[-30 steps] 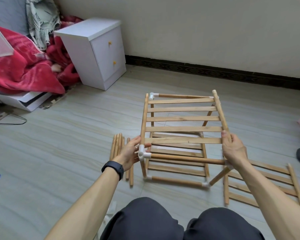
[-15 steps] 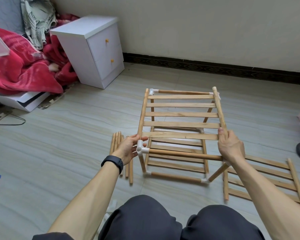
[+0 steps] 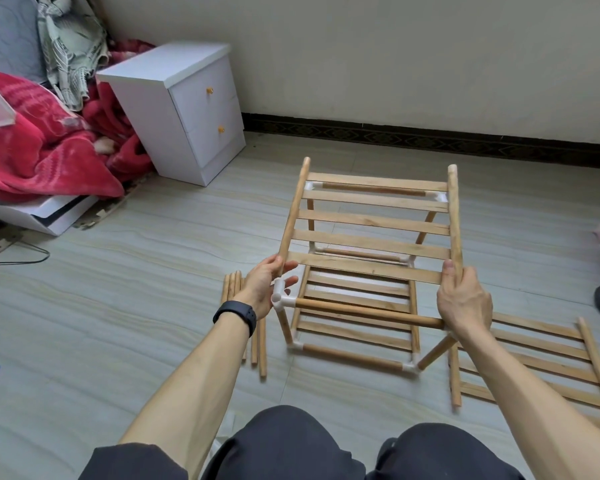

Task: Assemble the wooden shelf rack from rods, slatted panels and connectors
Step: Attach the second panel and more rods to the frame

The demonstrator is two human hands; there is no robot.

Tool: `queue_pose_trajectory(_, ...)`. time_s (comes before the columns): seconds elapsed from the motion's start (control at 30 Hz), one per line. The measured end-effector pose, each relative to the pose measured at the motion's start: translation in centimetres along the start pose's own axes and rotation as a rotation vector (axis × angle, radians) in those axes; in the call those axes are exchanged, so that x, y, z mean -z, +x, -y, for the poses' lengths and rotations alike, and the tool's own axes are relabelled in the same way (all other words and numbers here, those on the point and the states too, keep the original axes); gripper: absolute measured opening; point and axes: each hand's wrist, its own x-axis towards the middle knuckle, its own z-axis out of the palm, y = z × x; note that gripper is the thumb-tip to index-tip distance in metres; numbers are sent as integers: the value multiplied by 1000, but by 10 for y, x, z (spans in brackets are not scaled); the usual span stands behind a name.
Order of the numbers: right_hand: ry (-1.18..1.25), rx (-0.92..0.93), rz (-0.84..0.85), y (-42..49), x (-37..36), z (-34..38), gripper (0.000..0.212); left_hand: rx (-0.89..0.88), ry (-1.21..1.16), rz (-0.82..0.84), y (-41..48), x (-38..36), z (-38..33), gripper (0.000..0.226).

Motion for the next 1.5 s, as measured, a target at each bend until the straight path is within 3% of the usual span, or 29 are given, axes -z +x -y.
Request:
queue_pose_trajectory(0.2,-54,1,29,2,0,-2,58,18,19,-19,-6,9,11,29)
queue_pose_trajectory(0.5,-1,-34,28,10,5,-1,60,15,9,89,-22,5,5,23)
queue_pose_trajectory(0.87,98,-44,53,0,14,6,54,-27,-76,-60,-29,2,26,19)
queue_pose_trajectory(1.07,183,-41,39,-5,17,1,51,-252,266,-349,-22,-20,46,29)
queue_pose_trajectory(1.17,245,-65,37,-6,17,0,55,-355,450,-363,-22,-19,45,27)
queue_pose_trajectory(1.27,375,-123,130,-8,17,5,53,-387,466,-417,-16,-16,37,26)
queue_pose_trajectory(1.37,598,-189,311,-7,24,4,36,-404,571,-434,2,-13,23,28)
queue_pose_trajectory(1.5,812,-274,594,-12,39,-8,28,-450,887,-440,29,-5,0,34)
